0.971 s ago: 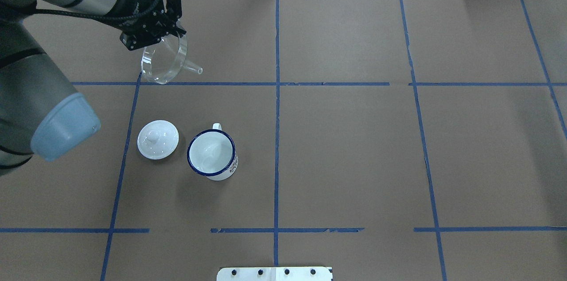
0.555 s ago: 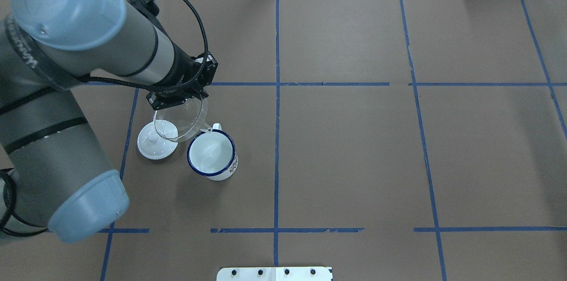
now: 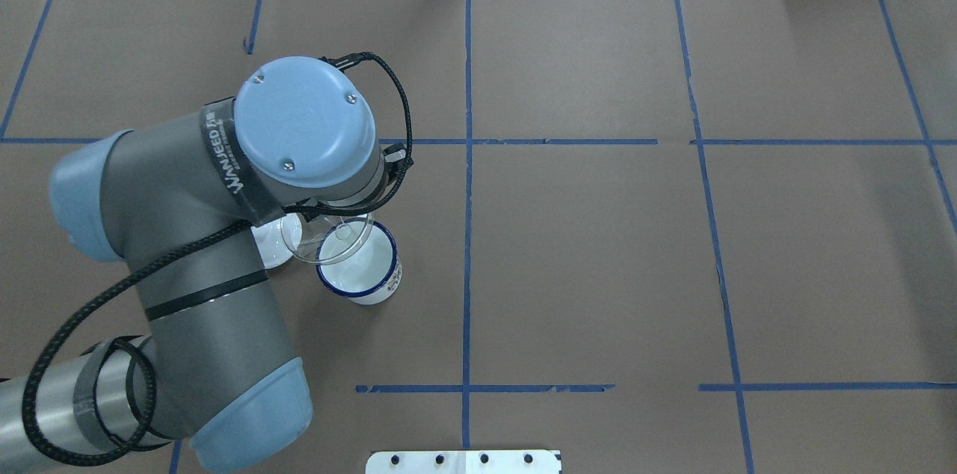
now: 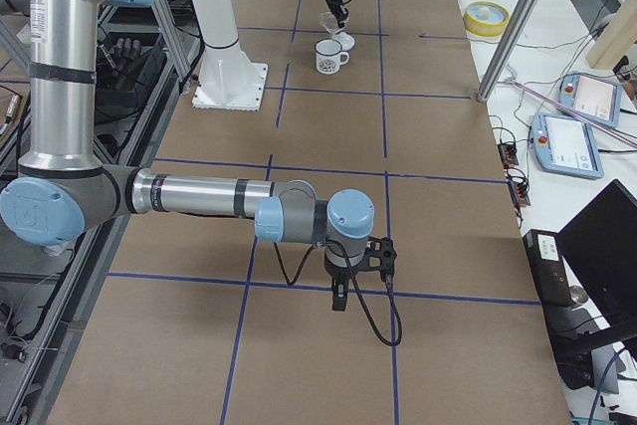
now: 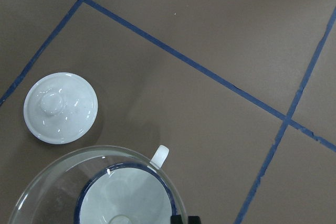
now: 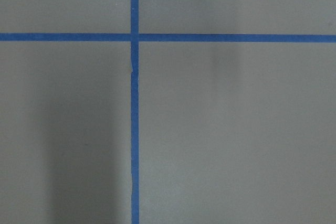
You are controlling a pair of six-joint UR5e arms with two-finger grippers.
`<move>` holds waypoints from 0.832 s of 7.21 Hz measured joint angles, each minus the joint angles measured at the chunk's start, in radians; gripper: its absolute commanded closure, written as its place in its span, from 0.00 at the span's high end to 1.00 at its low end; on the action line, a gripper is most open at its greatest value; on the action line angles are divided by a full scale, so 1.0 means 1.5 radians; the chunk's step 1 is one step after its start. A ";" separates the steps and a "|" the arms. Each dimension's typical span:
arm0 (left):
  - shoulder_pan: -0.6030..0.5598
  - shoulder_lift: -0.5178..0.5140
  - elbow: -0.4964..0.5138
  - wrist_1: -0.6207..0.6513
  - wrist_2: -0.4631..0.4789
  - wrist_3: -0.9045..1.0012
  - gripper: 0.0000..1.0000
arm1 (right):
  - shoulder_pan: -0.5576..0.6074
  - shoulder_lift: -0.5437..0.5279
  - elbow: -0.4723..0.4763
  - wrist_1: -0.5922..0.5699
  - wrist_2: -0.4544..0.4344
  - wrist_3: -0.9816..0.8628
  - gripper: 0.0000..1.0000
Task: Place funnel on cup
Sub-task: 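Carry the funnel over the open mug with the left gripper, then lower the funnel into the mug mouth and open the left gripper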
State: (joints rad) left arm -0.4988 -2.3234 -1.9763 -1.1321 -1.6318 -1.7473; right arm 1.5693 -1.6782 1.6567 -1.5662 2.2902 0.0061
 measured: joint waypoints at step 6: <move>0.052 0.000 0.041 -0.008 0.029 0.019 1.00 | 0.000 0.000 0.000 0.000 0.000 0.000 1.00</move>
State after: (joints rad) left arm -0.4208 -2.3230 -1.9151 -1.1448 -1.5876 -1.7184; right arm 1.5693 -1.6782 1.6567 -1.5662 2.2902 0.0061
